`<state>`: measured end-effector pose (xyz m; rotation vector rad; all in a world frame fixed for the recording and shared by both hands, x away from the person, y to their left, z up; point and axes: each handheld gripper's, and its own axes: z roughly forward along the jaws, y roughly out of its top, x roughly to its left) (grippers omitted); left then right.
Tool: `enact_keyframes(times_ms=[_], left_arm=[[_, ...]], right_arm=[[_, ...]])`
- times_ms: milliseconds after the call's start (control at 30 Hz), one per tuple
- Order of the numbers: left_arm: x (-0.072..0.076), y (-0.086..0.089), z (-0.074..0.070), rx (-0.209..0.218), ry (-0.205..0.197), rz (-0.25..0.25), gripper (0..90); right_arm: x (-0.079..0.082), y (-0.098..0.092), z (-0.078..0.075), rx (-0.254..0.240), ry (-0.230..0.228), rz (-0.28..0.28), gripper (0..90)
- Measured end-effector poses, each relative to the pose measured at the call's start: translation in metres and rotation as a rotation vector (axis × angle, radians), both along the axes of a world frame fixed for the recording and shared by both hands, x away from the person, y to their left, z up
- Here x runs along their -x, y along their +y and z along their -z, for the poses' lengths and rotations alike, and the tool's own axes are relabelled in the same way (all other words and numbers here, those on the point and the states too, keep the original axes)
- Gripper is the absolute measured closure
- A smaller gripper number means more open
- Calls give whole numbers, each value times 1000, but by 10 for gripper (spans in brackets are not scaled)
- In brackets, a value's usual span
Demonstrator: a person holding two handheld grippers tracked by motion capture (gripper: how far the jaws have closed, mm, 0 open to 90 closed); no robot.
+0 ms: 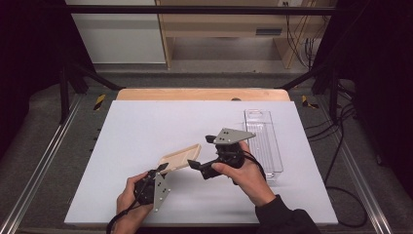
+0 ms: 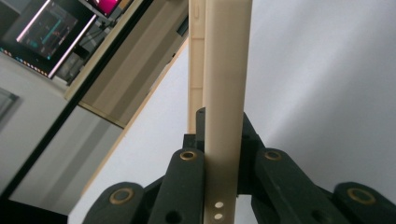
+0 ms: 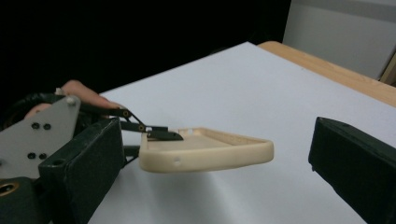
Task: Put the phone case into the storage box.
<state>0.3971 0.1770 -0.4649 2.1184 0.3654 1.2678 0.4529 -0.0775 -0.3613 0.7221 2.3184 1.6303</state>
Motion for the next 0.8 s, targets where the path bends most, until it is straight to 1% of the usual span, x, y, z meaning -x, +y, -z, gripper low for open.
enact_keyframes(times_ms=[33, 100, 167, 200, 233, 267, 367, 433, 500, 600, 667, 733, 800], left_arm=[[1, 0, -1, 11, 6, -5, 843], [2, 1, -3, 32, 14, -12, 843], [3, 3, -6, 32, 19, -16, 843], [2, 5, -7, 55, 23, -11, 843], [2, 6, -8, 87, 33, -5, 843], [1, 7, -8, 122, 44, 1, 843], [1, 11, -9, 165, 60, 2, 844], [2, 14, -11, 204, 68, 4, 844], [3, 18, -13, 258, 82, 6, 843], [2, 24, -16, 343, 105, 9, 844], [0, 27, -17, 406, 127, 16, 844], [0, 30, -18, 460, 147, 26, 844], [0, 31, -19, 494, 160, 32, 844]], right_arm=[[1, 0, 1, -10, -2, 7, 35], [4, 0, 4, -14, -6, 16, 35], [7, -1, 9, -13, -10, 34, 37], [9, -2, 12, -23, -14, 51, 35], [10, -4, 15, -35, -14, 63, 31], [10, -5, 18, -37, -13, 76, 32], [11, -10, 24, -62, -11, 107, 33], [11, -11, 26, -60, -9, 117, 33], [10, -11, 27, -65, 2, 127, 35], [11, -11, 25, -77, -3, 146, 35], [11, -10, 25, -83, 1, 170, 40], [11, -10, 25, -97, 24, 178, 39], [12, -10, 25, -109, 26, 184, 39]])
